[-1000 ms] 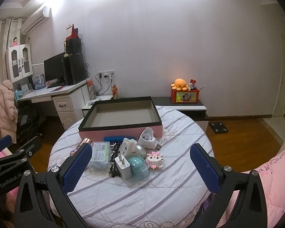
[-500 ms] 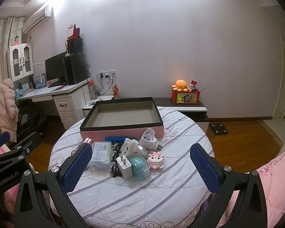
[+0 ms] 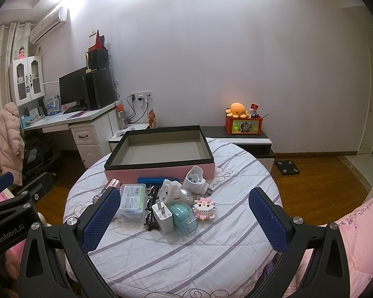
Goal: Organize rigid objects
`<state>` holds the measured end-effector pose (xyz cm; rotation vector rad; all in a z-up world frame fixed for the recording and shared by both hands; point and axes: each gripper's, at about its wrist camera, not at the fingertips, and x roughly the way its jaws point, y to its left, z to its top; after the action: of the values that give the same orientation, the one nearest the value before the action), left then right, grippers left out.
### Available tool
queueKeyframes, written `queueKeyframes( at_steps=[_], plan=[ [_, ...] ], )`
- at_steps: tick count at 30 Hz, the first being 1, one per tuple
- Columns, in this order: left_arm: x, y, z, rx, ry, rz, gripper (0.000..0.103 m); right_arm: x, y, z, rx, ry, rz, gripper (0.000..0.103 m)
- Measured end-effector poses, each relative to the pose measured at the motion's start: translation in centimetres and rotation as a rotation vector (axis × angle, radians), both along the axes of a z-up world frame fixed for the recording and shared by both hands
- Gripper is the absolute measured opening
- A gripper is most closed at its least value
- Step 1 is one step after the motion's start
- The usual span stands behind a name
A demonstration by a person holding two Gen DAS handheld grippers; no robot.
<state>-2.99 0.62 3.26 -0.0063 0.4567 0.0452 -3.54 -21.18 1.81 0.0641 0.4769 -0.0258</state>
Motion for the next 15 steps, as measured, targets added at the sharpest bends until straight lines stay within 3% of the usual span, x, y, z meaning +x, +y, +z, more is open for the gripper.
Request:
queueKeyframes(
  at_steps=[8, 15],
  plan=[
    [1.0, -0.1, -1.4, -0.005, 0.04, -0.007, 0.103, 1.0, 0.0, -1.2, 0.005, 0.031, 0.015, 0.103],
    [3.7, -0.2, -4.6, -0.012, 0.126, -0.023, 0.103, 2.4, -0.4, -3.0, 0.005, 0.079, 0.023, 0.103]
  ],
)
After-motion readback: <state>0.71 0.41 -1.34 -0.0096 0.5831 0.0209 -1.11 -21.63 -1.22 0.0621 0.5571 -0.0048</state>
